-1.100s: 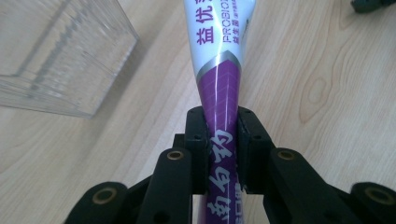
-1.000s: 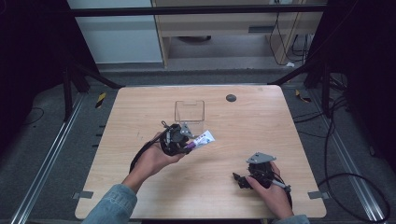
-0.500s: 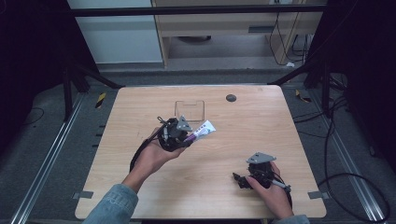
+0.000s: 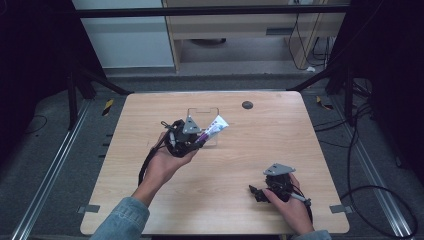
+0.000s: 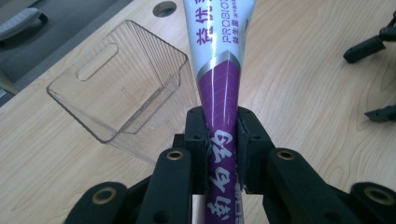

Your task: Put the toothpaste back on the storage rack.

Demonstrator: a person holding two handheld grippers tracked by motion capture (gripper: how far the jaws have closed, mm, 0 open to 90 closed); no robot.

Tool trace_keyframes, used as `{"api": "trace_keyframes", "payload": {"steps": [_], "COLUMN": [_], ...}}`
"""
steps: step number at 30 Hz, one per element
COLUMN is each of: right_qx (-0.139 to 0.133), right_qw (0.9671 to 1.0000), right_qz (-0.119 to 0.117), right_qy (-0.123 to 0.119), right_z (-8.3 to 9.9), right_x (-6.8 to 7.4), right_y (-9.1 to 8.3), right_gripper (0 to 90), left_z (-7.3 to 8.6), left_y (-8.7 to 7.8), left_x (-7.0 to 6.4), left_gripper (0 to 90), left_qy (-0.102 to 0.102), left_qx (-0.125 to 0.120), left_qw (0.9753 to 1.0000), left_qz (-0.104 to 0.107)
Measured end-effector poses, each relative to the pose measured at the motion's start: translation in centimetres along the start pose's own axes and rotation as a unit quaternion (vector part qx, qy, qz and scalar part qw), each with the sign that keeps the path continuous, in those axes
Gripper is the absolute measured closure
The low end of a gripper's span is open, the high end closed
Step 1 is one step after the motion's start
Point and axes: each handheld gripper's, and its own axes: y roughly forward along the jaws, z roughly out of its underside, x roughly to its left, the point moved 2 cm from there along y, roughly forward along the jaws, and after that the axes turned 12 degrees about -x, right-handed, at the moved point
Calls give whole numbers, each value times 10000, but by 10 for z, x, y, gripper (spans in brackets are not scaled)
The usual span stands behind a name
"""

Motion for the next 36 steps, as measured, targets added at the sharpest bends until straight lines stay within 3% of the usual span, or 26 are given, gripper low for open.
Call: {"api": "trace_keyframes", "payload": {"steps": [11, 13, 24, 36], "right_qx": [4, -5, -3, -1], "right_qw": [10000, 10000, 10000, 10000], "right_qz": [4, 1, 5, 0], "right_qy": [-12, -32, -36, -15], "right_z": [0, 0, 0, 0], "right_x": [0, 0, 0, 0], "right_y": [0, 0, 0, 0], "right_gripper": [63, 64, 63, 61], "left_z": [-6, -8, -12, -16], "left_y": [-2, -3, -2, 4], "left_x": [2, 3, 2, 8], "left_gripper": [765, 765, 763, 763], "left_qy": [-224, -301, -356, -487], "left_qx": [-384, -540, -913, -1176], "left_qw": [9981, 9963, 9897, 9848], "left_qz": [-435, -599, -1047, -1182]}}
